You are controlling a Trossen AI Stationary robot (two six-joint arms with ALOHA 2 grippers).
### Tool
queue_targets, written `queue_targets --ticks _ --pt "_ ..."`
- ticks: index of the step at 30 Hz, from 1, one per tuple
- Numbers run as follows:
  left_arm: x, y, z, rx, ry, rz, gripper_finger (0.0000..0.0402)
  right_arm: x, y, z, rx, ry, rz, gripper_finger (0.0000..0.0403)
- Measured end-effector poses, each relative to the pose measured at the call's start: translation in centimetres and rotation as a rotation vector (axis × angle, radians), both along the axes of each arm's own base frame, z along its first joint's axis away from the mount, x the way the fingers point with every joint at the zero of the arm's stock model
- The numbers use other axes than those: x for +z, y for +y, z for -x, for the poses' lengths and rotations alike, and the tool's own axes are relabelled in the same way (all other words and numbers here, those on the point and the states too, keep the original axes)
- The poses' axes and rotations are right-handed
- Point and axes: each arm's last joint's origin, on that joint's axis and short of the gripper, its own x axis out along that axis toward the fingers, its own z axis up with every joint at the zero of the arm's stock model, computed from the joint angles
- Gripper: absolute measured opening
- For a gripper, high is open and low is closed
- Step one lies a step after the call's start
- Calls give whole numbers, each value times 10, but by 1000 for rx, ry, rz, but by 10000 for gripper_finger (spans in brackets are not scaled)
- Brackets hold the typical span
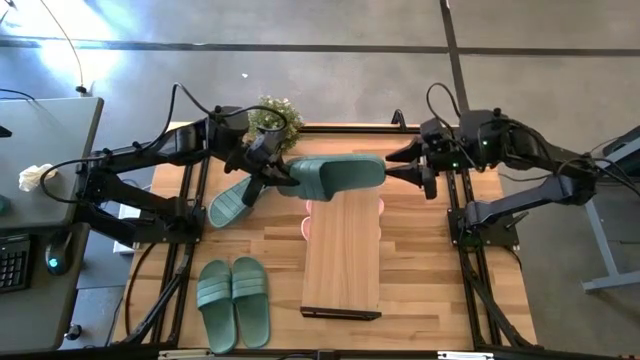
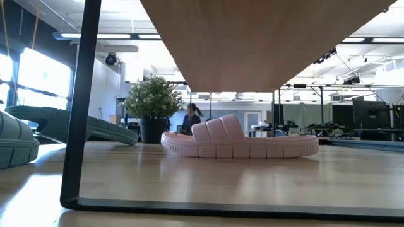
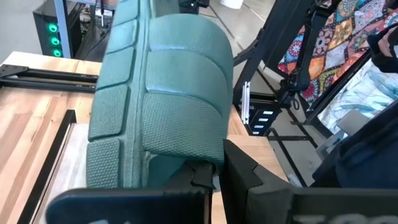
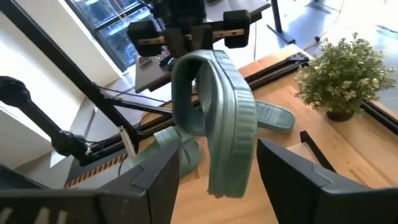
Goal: Pick and place slides into the shelf
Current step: Put the top right green slide under the shelf
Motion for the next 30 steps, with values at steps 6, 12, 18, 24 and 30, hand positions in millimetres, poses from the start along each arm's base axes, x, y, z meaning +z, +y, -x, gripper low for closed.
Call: queue_targets --ticks 6,12,18,24,30 --pt "0 0 0 0 0 0 0 -3 0 -5 -1 17 6 202" --pt "0 0 0 0 -1 -1 0 -7 -1 -14 -3 43 19 202" --pt "0 0 0 0 -2 -1 0 -14 -1 -25 7 79 36 202" --pt "0 0 0 0 -2 -1 0 -12 -2 -25 -17 69 58 194" --pt "0 0 0 -1 -2 -4 0 -13 -3 -28 -30 70 61 158"
